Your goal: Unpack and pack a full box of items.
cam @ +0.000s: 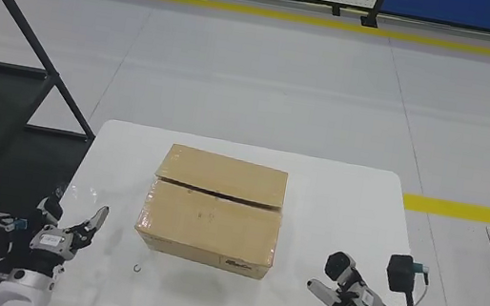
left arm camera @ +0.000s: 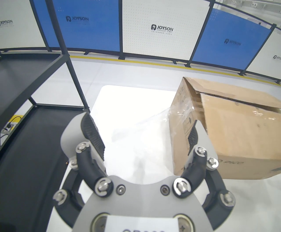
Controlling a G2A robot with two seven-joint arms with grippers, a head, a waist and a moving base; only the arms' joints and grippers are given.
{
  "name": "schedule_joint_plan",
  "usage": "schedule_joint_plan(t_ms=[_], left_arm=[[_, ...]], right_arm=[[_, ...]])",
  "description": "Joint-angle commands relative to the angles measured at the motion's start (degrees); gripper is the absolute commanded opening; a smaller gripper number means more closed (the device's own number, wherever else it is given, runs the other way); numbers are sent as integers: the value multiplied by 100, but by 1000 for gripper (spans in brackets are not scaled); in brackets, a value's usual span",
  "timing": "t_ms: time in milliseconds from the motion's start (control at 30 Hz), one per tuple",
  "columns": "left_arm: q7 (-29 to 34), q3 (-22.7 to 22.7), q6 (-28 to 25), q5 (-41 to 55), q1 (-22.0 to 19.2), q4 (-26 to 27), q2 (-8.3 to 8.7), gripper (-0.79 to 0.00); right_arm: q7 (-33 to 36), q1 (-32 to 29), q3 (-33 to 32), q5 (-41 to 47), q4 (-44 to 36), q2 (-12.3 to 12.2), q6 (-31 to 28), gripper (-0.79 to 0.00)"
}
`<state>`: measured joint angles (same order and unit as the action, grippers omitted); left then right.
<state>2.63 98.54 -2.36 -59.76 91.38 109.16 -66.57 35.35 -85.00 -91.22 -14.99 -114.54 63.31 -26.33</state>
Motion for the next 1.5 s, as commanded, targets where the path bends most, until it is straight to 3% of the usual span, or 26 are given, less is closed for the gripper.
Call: schedule_joint_plan(t_ms=[0,367,733,933,1467], left_arm=[[82,-134,-4,-144,-181,-170,-3,0],[256,-259,47,-296,-307,-331,-8,0],[421,-852,-117,-1225,-984,-1007,-21,0],[297,-964,-179,-1394,-992,-1145,-32,0],[-12,-855,-431,-1305,-663,-897,-37,0]], right_arm=[[103,71,3,71,24,-6,46,0],[-74,111,144,353,122,15,36,0],[221,1346,1038,590,1100,78,405,0],[234,1721,1327,720,1422,112,456,0],[355,2426,1809,796,1902,174,689,0]])
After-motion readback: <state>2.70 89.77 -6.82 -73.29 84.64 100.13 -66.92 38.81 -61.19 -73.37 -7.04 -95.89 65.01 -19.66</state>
